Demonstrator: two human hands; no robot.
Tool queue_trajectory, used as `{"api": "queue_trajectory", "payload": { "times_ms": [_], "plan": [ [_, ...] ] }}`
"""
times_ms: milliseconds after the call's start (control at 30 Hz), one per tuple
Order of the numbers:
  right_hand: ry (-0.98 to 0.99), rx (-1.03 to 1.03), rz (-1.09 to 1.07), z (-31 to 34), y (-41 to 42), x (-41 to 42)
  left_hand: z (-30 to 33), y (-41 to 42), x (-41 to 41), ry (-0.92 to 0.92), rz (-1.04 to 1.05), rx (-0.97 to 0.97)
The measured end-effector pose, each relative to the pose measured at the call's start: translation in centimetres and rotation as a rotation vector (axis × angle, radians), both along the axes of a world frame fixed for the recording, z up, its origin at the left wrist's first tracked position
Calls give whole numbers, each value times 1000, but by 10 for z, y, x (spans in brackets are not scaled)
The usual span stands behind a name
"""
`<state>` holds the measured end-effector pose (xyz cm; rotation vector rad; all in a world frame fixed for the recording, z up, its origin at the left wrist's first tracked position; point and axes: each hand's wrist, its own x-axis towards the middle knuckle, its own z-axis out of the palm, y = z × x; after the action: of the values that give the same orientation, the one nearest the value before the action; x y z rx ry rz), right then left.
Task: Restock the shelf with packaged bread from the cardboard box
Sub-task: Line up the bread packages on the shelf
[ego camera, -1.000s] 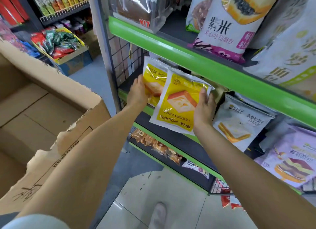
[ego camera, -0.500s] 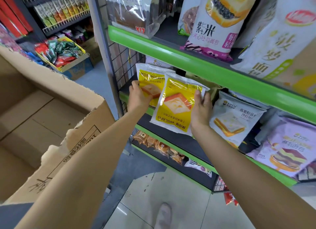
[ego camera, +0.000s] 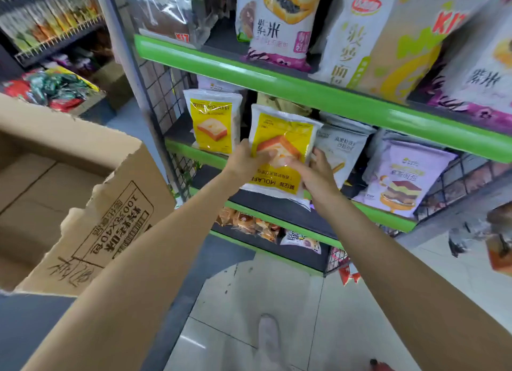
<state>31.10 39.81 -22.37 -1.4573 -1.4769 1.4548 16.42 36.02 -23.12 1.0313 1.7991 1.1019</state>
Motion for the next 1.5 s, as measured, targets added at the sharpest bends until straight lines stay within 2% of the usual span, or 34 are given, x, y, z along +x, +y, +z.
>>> {"api": "queue_trajectory", "payload": {
  "times_ms": [67,167,267,367,500,733,833,933,1067,1167,1367,1500],
  "plan": [
    [-83,-25,8,-5,2,23,-1,1,22,-33,-3,-2],
    [-116,20,-101,-9,10,63,-4,12,59,-60,-126,-72],
    [-191,118,-201,-14,24,104,-1,33,102,161,-231,-121],
    [-249,182,-266,-24,39,137,-5,56,141,283,-270,-133],
    [-289,186,-171,-37,53,156,-17,75,166,428,-148,-182],
    [-337,381,-49,-55,66,141,-33,76,159,464,54,-204],
    [-412,441,12,-58,68,133,-35,77,153,502,78,-304],
    [-468,402,68,-55,73,123,-29,79,138,580,92,-366],
    [-419,393,93,-54,78,105,-29,83,115,472,116,-288],
    [-412,365,124,-64,77,93,-32,84,111,514,47,-295],
    [-476,416,32,-75,90,81,-41,101,109,516,33,-191],
    [-592,238,170,-75,90,86,-53,98,101,557,-68,-253]
  ]
}}
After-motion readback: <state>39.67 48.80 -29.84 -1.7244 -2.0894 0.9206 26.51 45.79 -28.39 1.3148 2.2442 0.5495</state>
